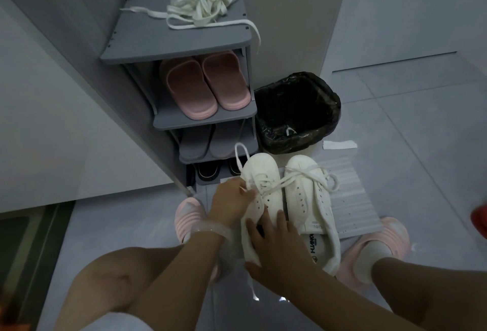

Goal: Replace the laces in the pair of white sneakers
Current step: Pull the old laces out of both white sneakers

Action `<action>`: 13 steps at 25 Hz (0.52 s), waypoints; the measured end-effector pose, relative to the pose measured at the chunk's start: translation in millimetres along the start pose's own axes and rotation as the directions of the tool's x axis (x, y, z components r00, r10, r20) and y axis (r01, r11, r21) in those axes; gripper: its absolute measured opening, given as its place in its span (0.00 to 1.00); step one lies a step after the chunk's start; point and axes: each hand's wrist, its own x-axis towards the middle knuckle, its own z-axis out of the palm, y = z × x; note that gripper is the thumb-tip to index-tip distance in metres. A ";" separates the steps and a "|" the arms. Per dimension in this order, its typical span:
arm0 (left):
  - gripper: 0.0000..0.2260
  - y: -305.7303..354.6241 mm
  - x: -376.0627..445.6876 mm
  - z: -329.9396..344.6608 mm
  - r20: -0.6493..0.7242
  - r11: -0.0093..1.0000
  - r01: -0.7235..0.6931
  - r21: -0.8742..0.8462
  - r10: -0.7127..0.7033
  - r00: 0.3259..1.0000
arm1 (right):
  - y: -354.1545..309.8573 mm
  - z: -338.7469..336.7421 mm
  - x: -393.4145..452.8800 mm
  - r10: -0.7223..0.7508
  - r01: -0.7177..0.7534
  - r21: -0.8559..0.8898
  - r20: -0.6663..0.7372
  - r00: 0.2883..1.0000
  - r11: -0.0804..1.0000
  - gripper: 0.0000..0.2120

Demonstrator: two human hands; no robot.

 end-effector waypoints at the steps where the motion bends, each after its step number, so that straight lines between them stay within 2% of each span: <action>1: 0.09 -3.6 0.5 9.4 0.013 0.998 -0.039 0.057 0.038 0.999 | 0.3 4.5 0.9 0.009 -0.009 -0.001 -0.015 1.000 1.000 0.42; 3: 0.12 -1.6 2.2 15.7 -0.049 0.980 -0.127 0.154 0.136 0.990 | 1.3 13.3 4.4 0.014 -0.014 0.015 -0.020 1.000 1.000 0.42; 5: 0.11 2.4 2.8 15.6 -0.095 0.970 -0.169 0.176 0.188 0.978 | 1.4 18.9 2.8 0.006 -0.003 0.033 -0.092 0.996 0.999 0.42; 10: 0.18 -2.8 6.1 10.5 -0.088 0.985 -0.135 0.111 0.145 0.986 | 2.2 30.7 3.7 -0.015 0.023 0.028 -0.243 0.970 0.999 0.36; 12: 0.17 2.5 2.3 7.6 -0.110 0.986 -0.142 0.082 0.151 0.982 | 3.5 27.0 2.2 -0.019 0.016 -0.012 -0.230 0.973 1.000 0.37; 13: 0.15 8.9 0.1 2.3 -0.174 0.985 -0.162 0.060 0.170 0.970 | 3.5 23.8 0.6 -0.012 0.007 -0.021 -0.210 0.978 1.000 0.37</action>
